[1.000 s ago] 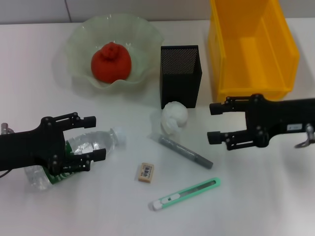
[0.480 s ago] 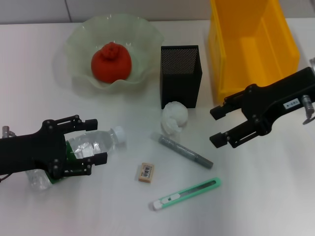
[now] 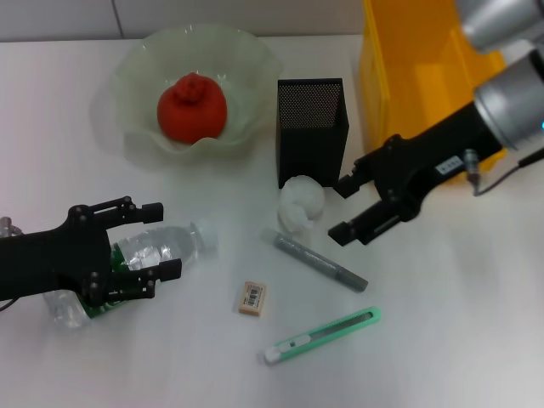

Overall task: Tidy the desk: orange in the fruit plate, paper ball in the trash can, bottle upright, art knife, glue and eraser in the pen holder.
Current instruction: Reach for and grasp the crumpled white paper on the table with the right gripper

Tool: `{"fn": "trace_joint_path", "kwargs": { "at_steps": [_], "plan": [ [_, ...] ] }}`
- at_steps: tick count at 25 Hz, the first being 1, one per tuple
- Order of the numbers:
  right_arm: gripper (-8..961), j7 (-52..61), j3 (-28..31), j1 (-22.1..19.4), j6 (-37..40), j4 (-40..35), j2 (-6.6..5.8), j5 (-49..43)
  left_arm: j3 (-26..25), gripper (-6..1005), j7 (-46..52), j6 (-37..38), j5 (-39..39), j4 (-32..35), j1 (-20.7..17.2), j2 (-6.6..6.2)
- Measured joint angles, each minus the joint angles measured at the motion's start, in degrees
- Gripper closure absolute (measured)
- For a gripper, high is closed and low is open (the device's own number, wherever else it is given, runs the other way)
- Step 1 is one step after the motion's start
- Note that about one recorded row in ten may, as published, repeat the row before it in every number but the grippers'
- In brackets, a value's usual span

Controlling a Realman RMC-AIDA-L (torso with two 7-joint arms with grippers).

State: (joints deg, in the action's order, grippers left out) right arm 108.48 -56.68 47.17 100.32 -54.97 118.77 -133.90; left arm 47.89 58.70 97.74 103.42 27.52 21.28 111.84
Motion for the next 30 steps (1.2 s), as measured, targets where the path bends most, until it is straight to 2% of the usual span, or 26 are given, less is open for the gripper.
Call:
{"fn": "trace_joint_path", "kwargs": {
  "at_steps": [13, 30],
  "plan": [
    [152, 15.5, -17.4, 3.6, -12.6, -1.5, 0.47, -3.5, 0.0, 185, 0.0, 0.0, -0.3, 0.0, 0.0, 0.13],
    [152, 16.0, -28.9, 2.6, -23.2, -0.1, 0.94, -2.4, -0.1, 187, 0.0, -0.1, -0.3, 0.2, 0.2, 0.06]
  ]
}}
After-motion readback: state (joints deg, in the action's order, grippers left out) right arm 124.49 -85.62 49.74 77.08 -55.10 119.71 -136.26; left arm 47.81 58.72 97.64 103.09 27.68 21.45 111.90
